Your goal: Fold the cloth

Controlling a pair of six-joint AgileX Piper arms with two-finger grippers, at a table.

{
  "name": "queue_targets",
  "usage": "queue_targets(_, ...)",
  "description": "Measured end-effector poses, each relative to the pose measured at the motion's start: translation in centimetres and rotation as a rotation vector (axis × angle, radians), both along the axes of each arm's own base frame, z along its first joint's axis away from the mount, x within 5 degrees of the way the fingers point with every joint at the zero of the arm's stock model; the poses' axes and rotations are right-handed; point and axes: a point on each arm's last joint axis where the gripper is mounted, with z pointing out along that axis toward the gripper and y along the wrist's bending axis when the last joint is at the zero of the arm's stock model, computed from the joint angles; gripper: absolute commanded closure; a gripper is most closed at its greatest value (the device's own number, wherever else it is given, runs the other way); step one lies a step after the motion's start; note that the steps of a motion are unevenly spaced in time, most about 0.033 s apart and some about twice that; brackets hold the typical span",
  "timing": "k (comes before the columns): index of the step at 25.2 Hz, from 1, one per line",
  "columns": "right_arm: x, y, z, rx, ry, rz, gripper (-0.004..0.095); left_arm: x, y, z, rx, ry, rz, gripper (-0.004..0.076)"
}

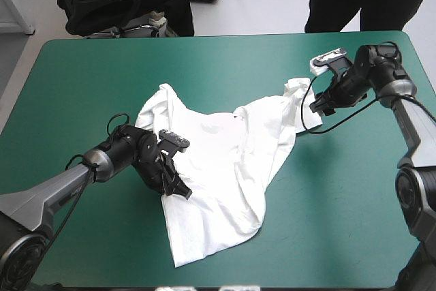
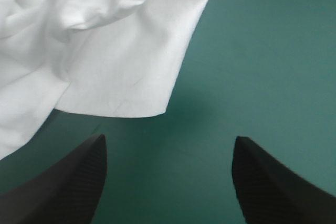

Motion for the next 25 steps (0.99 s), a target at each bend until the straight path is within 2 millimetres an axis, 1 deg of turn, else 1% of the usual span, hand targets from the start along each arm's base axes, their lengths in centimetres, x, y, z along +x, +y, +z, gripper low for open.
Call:
queue_targets(2,0.9,0.0,-1.7,-0.007,0.028,0.0,0.0278,0.0,0.0,0.0,0.0,0.0,0.001,0.0741)
queue_targets(5,1.6,0.0,-3.6,-0.013,0.061,0.001,0.0279,0.0,0.0,0.0,0.0,0.001,0.007,0.0741)
queue_targets(11,2.4,0.2,-5.6,0.007,0.09,-0.005,0.0282,0.0,0.0,0.0,-0.001,0.002,0.01,0.0741)
queue_targets(12,2.6,0.3,-6.2,0.013,0.1,-0.007,0.0285,0.0,0.0,0.0,-0.001,0.002,0.011,0.0741)
queue_targets(14,2.8,0.4,-6.9,0.021,0.117,-0.007,0.0343,0.0,0.0,0.0,-0.001,0.002,0.012,0.0741)
queue_targets(19,3.0,0.8,-7.7,0.024,0.135,0.009,0.0489,0.0,0.0,0.0,-0.002,0.002,0.017,0.0741)
queue_targets(21,3.1,1.3,-8.0,0.009,0.134,0.031,0.055,0.0,0.0,0.0,-0.002,0.0,0.018,0.0741)
queue_targets(23,3.3,1.6,-8.3,-0.01,0.141,0.049,0.0653,0.0,0.0,0.0,-0.003,0.0,0.018,0.0741)
queue_targets(25,3.4,2.2,-8.5,-0.011,0.145,0.062,0.0822,0.0,0.0,0.0,-0.003,0.0,0.019,0.0741)
